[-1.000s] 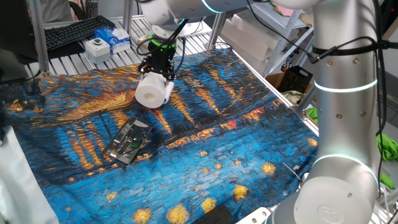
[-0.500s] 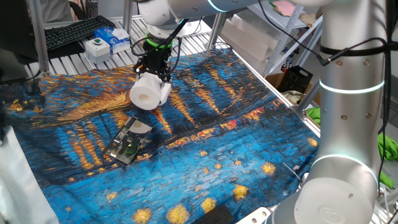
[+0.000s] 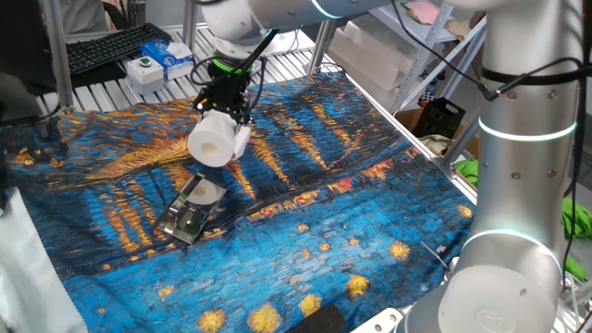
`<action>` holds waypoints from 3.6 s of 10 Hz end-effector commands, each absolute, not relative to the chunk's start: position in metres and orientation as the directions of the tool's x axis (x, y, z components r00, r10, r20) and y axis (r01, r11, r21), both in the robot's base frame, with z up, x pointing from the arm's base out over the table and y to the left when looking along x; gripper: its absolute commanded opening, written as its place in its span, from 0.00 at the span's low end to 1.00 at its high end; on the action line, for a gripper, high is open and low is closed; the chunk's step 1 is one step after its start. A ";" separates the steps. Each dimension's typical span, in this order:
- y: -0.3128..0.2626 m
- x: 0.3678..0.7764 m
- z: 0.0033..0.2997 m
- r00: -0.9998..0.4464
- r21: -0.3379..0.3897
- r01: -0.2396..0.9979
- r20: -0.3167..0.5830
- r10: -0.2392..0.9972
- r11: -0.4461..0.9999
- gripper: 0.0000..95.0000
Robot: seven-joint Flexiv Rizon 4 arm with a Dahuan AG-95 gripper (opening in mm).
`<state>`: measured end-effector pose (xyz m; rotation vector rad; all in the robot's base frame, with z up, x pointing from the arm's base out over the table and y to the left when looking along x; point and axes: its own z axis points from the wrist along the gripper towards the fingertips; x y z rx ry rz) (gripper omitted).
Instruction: Put the toilet paper on its holder
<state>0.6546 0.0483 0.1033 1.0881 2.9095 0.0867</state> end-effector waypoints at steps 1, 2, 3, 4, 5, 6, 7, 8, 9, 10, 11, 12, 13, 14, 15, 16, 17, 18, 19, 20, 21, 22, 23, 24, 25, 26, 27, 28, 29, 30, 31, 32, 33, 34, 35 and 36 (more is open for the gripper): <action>0.052 0.648 0.104 -0.764 0.064 0.643 -0.017 0.645 0.763 0.00; 0.053 0.646 0.104 -0.769 0.065 0.637 -0.018 0.639 0.768 0.00; 0.055 0.642 0.102 -0.771 0.070 0.633 -0.024 0.636 0.771 0.00; 0.058 0.638 0.099 -0.772 0.072 0.632 -0.028 0.635 0.772 0.00; 0.061 0.634 0.097 -0.773 0.074 0.631 -0.028 0.634 0.773 0.00; 0.063 0.631 0.096 -0.773 0.075 0.631 -0.029 0.634 0.772 0.00; 0.065 0.628 0.095 -0.774 0.074 0.629 -0.030 0.632 0.774 0.00; 0.068 0.624 0.093 -0.775 0.077 0.628 -0.032 0.631 0.775 0.00; 0.069 0.623 0.093 -0.776 0.078 0.627 -0.033 0.630 0.775 0.00; 0.070 0.620 0.090 -0.776 0.082 0.626 -0.036 0.630 0.776 0.00; 0.071 0.618 0.089 -0.775 0.084 0.626 -0.037 0.630 0.775 0.00; 0.072 0.617 0.089 -0.775 0.085 0.626 -0.038 0.631 0.775 0.00; 0.075 0.613 0.088 -0.776 0.086 0.626 -0.038 0.630 0.775 0.00; 0.078 0.610 0.087 -0.774 0.087 0.627 -0.037 0.632 0.774 0.00; 0.079 0.609 0.087 -0.773 0.088 0.629 -0.038 0.633 0.773 0.00; 0.082 0.607 0.086 -0.772 0.089 0.629 -0.040 0.634 0.772 0.00; 0.083 0.605 0.086 -0.772 0.091 0.630 -0.039 0.635 0.771 0.00; 0.086 0.602 0.086 -0.771 0.094 0.631 -0.037 0.636 0.770 0.00; 0.088 0.600 0.087 -0.770 0.095 0.631 -0.036 0.637 0.770 0.00; 0.091 0.597 0.087 -0.768 0.096 0.635 -0.035 0.640 0.767 0.00; 0.093 0.594 0.088 -0.766 0.096 0.637 -0.036 0.642 0.765 0.00; 0.096 0.591 0.089 -0.763 0.097 0.640 -0.035 0.645 0.762 0.00; 0.099 0.588 0.089 -0.761 0.098 0.642 -0.034 0.648 0.760 0.00; 0.100 0.587 0.089 -0.761 0.099 0.643 -0.033 0.648 0.759 0.00; 0.103 0.583 0.089 -0.758 0.100 0.646 -0.036 0.651 0.757 0.00; 0.107 0.579 0.089 -0.755 0.101 0.649 -0.036 0.654 0.754 0.00; 0.112 0.575 0.088 -0.751 0.102 0.654 -0.036 0.659 0.750 0.00; 0.113 0.574 0.088 -0.750 0.103 0.654 -0.036 0.660 0.749 0.00; 0.113 0.568 0.080 -0.752 0.114 0.650 -0.052 0.658 0.752 0.00; 0.110 0.564 0.072 -0.750 0.121 0.650 -0.053 0.659 0.750 0.00; 0.107 0.560 0.066 -0.755 0.125 0.644 -0.051 0.653 0.754 0.00; 0.105 0.557 0.065 -0.757 0.122 0.642 -0.049 0.651 0.757 0.00; 0.104 0.556 0.065 -0.753 0.138 0.646 -0.042 0.656 0.751 0.00; 0.105 0.556 0.065 -0.754 0.136 0.646 -0.041 0.656 0.751 0.00; 0.105 0.556 0.065 -0.754 0.129 0.647 -0.038 0.655 0.752 0.00; 0.105 0.556 0.065 -0.757 0.117 0.645 -0.035 0.652 0.755 0.00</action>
